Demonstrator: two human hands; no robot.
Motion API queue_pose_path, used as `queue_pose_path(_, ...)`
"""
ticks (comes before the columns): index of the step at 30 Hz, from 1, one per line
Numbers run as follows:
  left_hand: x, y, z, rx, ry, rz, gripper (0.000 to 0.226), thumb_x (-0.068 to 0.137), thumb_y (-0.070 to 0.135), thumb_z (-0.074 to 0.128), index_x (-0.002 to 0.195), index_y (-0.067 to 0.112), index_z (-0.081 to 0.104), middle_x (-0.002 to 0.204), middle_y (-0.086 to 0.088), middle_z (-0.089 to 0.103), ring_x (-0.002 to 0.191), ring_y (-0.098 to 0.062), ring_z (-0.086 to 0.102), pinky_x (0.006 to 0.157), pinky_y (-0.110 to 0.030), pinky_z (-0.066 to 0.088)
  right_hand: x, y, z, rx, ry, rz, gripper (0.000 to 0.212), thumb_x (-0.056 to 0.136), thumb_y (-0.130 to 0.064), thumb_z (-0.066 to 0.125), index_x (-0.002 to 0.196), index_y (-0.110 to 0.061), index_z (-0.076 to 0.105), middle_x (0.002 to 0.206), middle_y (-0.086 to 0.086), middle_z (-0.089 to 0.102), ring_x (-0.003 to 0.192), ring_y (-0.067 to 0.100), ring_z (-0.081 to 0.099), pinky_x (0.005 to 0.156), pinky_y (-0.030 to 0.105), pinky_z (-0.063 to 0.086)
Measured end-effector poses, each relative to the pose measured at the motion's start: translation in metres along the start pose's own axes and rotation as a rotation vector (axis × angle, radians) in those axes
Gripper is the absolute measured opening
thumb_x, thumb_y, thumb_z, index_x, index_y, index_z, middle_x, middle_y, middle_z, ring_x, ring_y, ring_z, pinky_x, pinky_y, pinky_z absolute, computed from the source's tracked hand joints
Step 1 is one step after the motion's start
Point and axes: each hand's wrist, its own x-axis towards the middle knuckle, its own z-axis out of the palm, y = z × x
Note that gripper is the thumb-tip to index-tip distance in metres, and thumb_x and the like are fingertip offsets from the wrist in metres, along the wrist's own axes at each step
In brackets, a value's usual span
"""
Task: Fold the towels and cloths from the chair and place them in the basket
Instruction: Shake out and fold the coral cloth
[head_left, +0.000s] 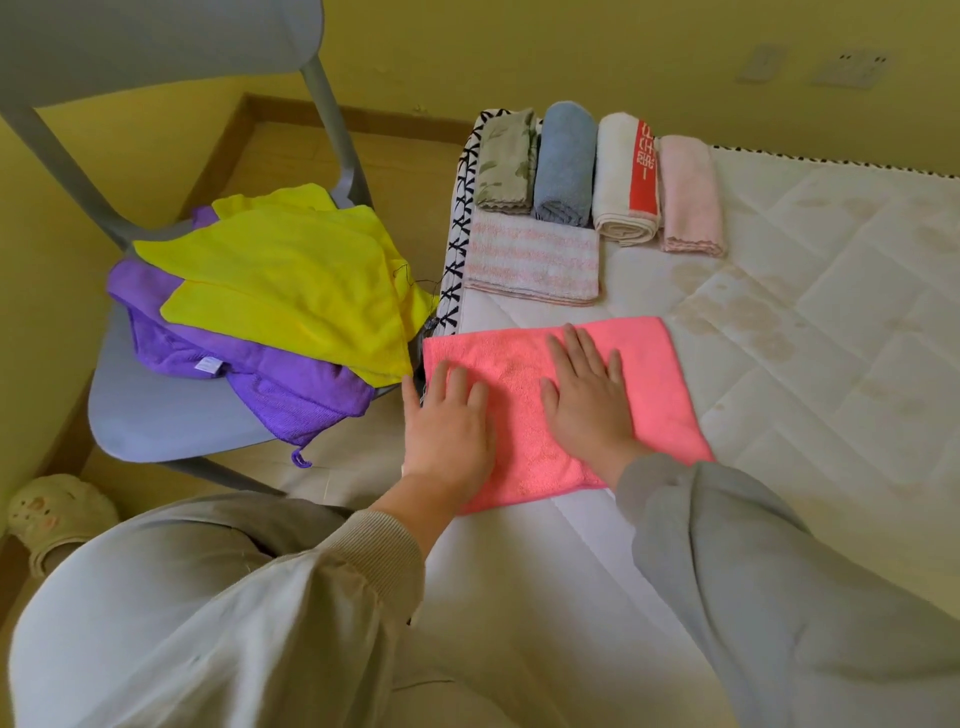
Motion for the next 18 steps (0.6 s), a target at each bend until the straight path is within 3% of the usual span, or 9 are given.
queue_pose_path(1, 0.008, 0.001, 0.001, -0.021, -0.014, 0.012, 0.04, 0.085, 0.025, 0.036, 0.115, 0.01, 0.06, 0.128, -0.014, 0.055, 0.129, -0.035, 0.043, 0.102, -0.063, 0.03, 0.001, -0.001, 0.001, 0.0, 0.009, -0.004, 0.069, 0.087, -0.043, 0.013, 0.149, -0.018, 0.026, 0.158, 0.002, 0.018, 0.146, 0.018, 0.011, 0.116, 0.05, 0.005)
queue_pose_path(3, 0.024, 0.007, 0.003, -0.05, -0.094, 0.058, 0.05, 0.095, 0.02, 0.032, 0.145, 0.01, 0.034, 0.155, -0.011, 0.024, 0.145, -0.032, 0.013, 0.113, -0.056, 0.011, -0.001, -0.002, 0.002, -0.003, 0.023, -0.002, 0.068, 0.087, -0.042, 0.015, 0.148, -0.017, 0.028, 0.157, 0.003, 0.021, 0.146, 0.018, 0.014, 0.116, 0.049, 0.007)
queue_pose_path(5, 0.038, 0.014, 0.006, -0.054, -0.154, 0.116, 0.055, 0.099, 0.022, 0.023, 0.152, 0.012, 0.011, 0.161, -0.003, 0.002, 0.147, -0.026, -0.008, 0.116, -0.049, -0.003, -0.001, -0.002, 0.002, 0.002, 0.03, 0.001, 0.067, 0.087, -0.041, 0.016, 0.148, -0.017, 0.03, 0.157, 0.003, 0.023, 0.146, 0.019, 0.016, 0.116, 0.049, 0.009)
queue_pose_path(11, 0.046, -0.012, 0.03, -0.007, -0.165, 0.331, 0.071, 0.089, 0.048, 0.004, 0.153, 0.015, 0.007, 0.16, -0.001, 0.003, 0.147, -0.017, -0.005, 0.117, -0.043, -0.004, 0.0, -0.001, 0.003, 0.009, 0.035, -0.004, 0.065, 0.087, -0.04, 0.019, 0.147, -0.018, 0.031, 0.156, 0.004, 0.024, 0.145, 0.019, 0.017, 0.116, 0.049, 0.011)
queue_pose_path(18, 0.042, -0.028, 0.027, -0.018, -0.161, 0.061, 0.081, 0.085, 0.057, -0.005, 0.153, 0.013, 0.003, 0.16, -0.001, -0.002, 0.147, -0.018, -0.008, 0.116, -0.046, -0.004, 0.001, 0.0, 0.003, 0.006, 0.038, -0.012, 0.065, 0.088, -0.04, 0.018, 0.148, -0.018, 0.03, 0.157, 0.003, 0.023, 0.146, 0.019, 0.016, 0.116, 0.049, 0.011)
